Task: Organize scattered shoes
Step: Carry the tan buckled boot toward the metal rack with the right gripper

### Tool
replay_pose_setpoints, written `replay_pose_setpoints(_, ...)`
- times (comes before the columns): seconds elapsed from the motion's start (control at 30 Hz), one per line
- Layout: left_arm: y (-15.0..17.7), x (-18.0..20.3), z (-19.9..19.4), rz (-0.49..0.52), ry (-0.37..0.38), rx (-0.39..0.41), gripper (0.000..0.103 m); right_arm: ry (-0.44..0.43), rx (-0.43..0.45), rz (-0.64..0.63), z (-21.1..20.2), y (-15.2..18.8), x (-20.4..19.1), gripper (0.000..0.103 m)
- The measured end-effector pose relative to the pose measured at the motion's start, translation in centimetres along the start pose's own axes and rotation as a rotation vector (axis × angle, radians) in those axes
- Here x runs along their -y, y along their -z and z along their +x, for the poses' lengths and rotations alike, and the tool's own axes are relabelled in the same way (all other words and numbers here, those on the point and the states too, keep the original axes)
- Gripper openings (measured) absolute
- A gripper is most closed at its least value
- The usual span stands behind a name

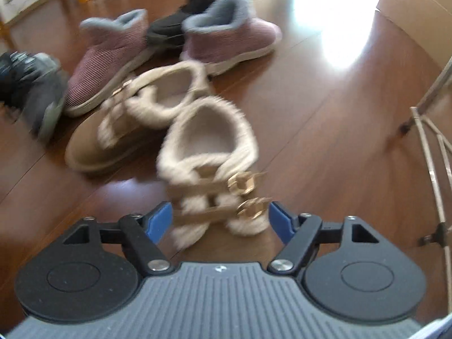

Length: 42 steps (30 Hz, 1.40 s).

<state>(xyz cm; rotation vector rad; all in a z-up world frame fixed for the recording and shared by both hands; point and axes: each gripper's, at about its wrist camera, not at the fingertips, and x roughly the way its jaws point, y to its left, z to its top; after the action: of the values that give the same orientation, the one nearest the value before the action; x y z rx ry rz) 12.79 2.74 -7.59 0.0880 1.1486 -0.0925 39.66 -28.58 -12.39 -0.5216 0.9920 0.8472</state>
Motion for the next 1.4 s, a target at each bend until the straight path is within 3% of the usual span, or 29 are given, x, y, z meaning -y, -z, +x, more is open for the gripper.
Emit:
replay_pose_setpoints(0.1, 0.0, 0.4, 0.8, -0.001, 0.0, -0.026, 0.087, 0.002, 0.009, -0.044, 0.8, 0.4, -0.6, 0.101)
replay_pose_setpoints(0.2, -0.1, 0.7, 1.2, -0.005, 0.003, -0.045, 0.087, 0.04, -0.05, -0.059, 3.8, 0.2, -0.6, 0.1)
replay_pose_setpoints(0.23, -0.1, 1.0, 1.2, 0.0, 0.003, -0.041, 0.087, 0.059, -0.058, -0.051, 4.9, 0.1, -0.5, 0.09)
replay_pose_setpoints(0.4, 0.1, 1.5, 1.0, 0.012, 0.0, -0.037, 0.087, 0.112, -0.019, 0.117, 6.0, 0.0, 0.3, 0.071)
replay_pose_setpoints(0.5, 0.1, 1.7, 1.0, 0.014, 0.0, -0.039, 0.087, 0.118, -0.001, 0.224, 5.1, 0.4, 1.0, 0.067)
replay_pose_setpoints(0.7, -0.3, 2.4, 1.0, 0.032, 0.011, -0.031, 0.087, 0.16, 0.042, 0.501, 1.0, 3.9, 4.6, 0.067)
replay_pose_setpoints(0.93, -0.9, 4.0, 1.6, 0.072, 0.032, -0.034, 0.087, 0.406, -0.004, 0.706, -2.7, 10.6, 9.2, 0.067)
replay_pose_setpoints(1.2, -1.9, 5.5, 1.2, 0.104, 0.029, -0.001, 0.087, 0.502, -0.064, 0.78, -1.8, 13.2, 10.5, 0.068)
replay_pose_setpoints(1.33, -2.0, 5.1, 1.2, 0.088, 0.014, 0.008, 0.087, 0.509, -0.083, 0.758, -1.5, 13.9, 10.3, 0.08)
replay_pose_setpoints(1.4, -1.9, 4.9, 1.4, 0.079, 0.009, 0.004, 0.087, 0.501, -0.115, 0.751, -1.8, 13.8, 10.0, 0.08)
